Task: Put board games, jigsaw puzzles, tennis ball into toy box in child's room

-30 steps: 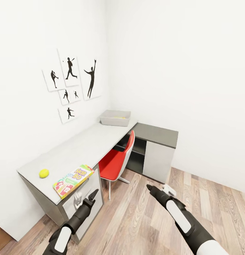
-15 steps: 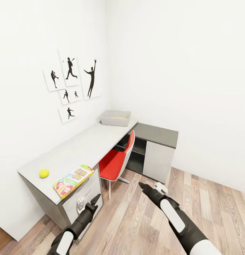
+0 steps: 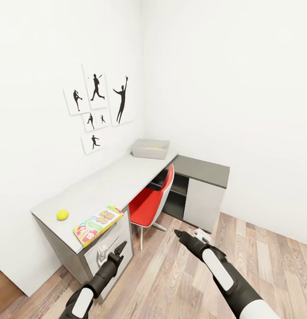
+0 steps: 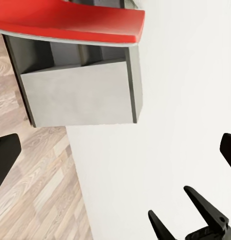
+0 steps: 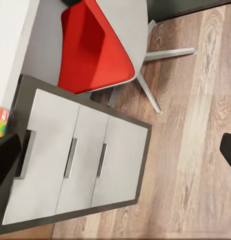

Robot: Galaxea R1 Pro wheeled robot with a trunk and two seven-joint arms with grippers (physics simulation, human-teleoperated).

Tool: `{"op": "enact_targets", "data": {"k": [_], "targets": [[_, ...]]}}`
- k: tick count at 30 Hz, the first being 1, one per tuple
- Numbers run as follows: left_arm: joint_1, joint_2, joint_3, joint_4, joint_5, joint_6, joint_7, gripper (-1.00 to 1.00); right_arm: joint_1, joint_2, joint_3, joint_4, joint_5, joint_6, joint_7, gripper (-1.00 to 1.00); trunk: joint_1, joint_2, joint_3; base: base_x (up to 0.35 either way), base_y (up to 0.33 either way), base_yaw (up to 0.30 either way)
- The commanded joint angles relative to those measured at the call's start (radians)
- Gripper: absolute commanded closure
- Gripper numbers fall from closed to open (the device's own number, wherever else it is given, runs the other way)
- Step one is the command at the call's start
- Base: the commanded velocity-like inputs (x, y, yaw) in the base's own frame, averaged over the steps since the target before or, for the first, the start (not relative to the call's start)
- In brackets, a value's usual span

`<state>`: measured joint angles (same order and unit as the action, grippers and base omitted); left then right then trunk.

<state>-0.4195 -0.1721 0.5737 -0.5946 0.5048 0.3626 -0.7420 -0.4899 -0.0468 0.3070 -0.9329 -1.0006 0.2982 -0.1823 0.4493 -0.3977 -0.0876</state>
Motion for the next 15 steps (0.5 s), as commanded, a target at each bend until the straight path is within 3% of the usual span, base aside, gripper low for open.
{"op": "enact_targets", "data": {"k": [1,11,15], "targets": [[-0.002,-0.002,0.006,-0.001,0.005,0.009,-0.001,-1.00,-0.001,-0.003,0.002,-0.002,-0.009,0.006,-0.009,-1.00,0.001,-0.002,-0.002,0.000,0.000,0.007],[-0.028,-0.002,0.006,-0.003,0.015,-0.039,0.080,-1.00,-0.002,-0.039,0.000,-0.003,-0.008,0.019,-0.009,-1.00,0.001,-0.002,-0.002,0.000,0.000,0.001],[-0.030,-0.002,0.006,-0.002,0.041,-0.043,0.084,-1.00,-0.003,-0.044,0.000,-0.003,-0.007,0.019,-0.009,-1.00,0.001,-0.002,-0.002,0.000,0.000,0.000]]}}
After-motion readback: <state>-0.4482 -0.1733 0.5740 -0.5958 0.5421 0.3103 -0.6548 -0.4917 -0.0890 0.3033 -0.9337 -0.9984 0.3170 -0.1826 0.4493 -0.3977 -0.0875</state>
